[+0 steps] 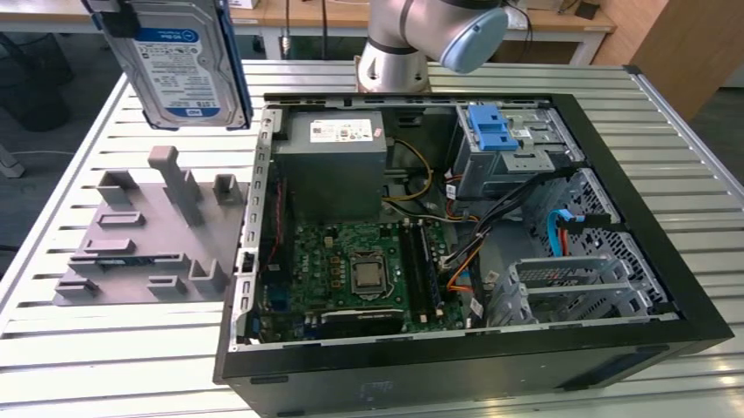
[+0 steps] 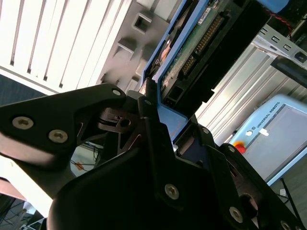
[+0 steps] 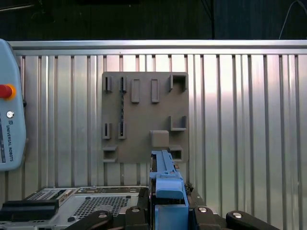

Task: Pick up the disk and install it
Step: 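Pick up the disk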

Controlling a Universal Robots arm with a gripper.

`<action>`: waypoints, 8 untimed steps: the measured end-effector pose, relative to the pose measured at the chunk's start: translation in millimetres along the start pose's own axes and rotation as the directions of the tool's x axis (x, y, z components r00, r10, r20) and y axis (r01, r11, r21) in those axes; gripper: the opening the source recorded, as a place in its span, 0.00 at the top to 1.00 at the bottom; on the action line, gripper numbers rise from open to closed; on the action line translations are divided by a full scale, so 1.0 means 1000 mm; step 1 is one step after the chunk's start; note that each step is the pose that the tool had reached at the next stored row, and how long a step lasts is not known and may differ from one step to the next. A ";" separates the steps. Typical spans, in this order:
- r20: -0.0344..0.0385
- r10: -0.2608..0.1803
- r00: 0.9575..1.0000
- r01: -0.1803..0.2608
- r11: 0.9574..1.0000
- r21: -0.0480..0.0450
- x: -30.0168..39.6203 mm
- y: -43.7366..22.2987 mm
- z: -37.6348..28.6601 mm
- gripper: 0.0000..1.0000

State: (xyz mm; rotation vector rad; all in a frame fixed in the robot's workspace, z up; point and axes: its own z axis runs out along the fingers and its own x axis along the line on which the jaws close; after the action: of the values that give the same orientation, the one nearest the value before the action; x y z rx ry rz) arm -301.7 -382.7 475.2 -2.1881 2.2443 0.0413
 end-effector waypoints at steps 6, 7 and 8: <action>0.000 0.000 1.000 0.000 1.000 0.000 -0.0002 -0.0104 -0.0001 0.64; 0.000 0.000 1.000 0.000 1.000 0.000 -0.0003 -0.0121 -0.0002 0.64; 0.000 0.000 1.000 0.000 1.000 0.000 -0.0003 -0.0139 -0.0002 0.64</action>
State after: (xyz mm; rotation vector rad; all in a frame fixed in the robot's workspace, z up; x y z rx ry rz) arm -287.8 -382.7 475.2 -2.1881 2.2444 0.0413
